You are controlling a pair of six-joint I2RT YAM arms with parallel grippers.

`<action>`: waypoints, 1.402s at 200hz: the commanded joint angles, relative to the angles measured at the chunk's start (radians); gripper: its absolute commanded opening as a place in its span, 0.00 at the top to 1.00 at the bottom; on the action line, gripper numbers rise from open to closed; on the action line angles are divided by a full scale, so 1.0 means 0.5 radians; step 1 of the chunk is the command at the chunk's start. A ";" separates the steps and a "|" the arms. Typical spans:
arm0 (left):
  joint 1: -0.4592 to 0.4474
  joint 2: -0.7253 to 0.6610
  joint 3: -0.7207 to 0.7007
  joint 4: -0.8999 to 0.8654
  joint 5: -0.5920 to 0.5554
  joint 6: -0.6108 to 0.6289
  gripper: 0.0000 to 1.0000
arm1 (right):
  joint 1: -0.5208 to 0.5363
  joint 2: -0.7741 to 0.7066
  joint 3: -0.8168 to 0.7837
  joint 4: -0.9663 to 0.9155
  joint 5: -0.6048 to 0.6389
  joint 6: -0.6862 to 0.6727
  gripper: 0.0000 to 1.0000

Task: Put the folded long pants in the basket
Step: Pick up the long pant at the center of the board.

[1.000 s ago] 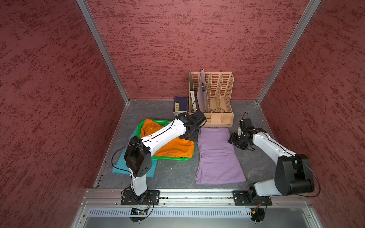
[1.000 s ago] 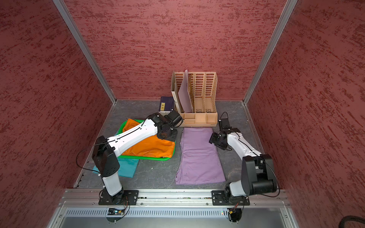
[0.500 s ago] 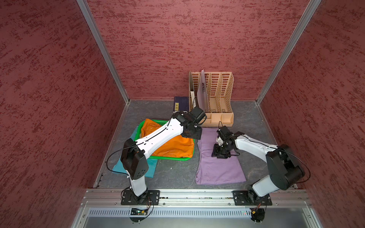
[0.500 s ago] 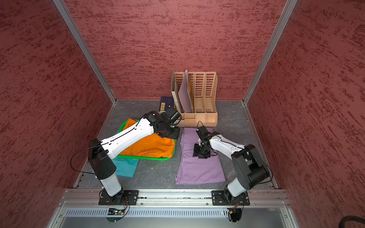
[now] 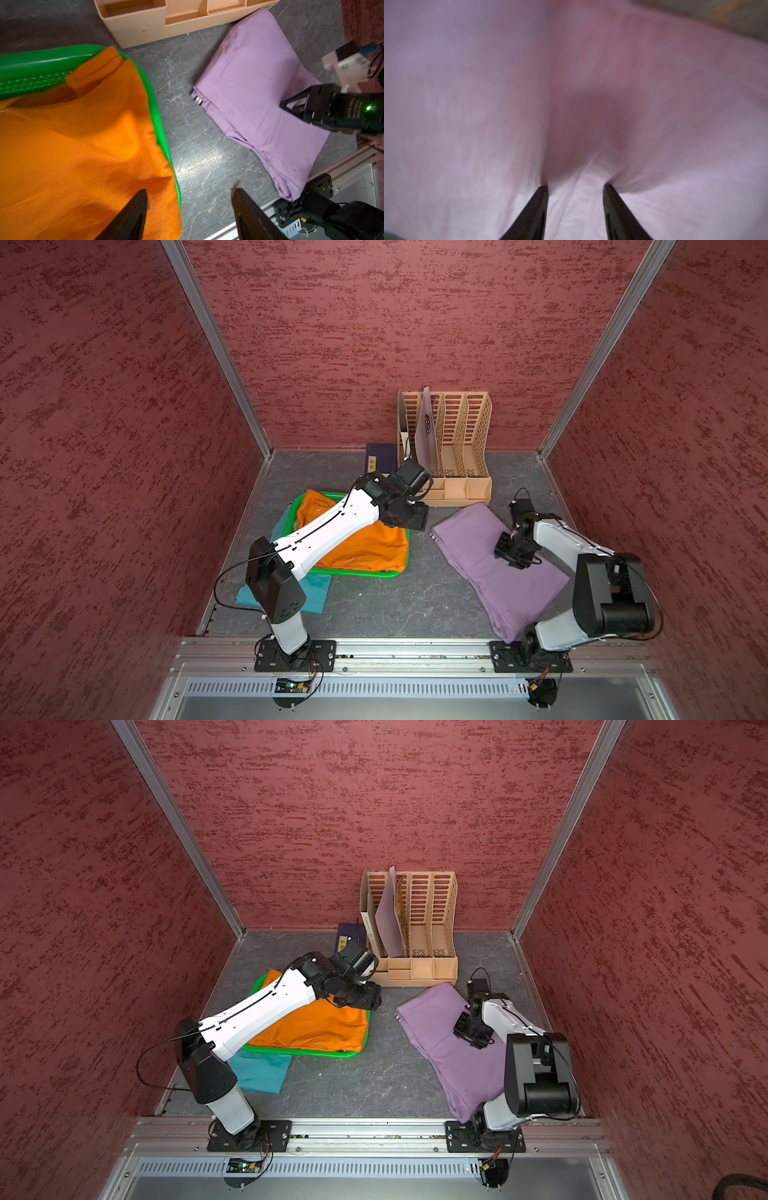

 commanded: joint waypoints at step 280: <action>-0.302 0.759 0.024 0.416 0.238 -0.303 0.30 | 0.222 -0.501 -0.153 0.055 -0.286 -0.123 0.43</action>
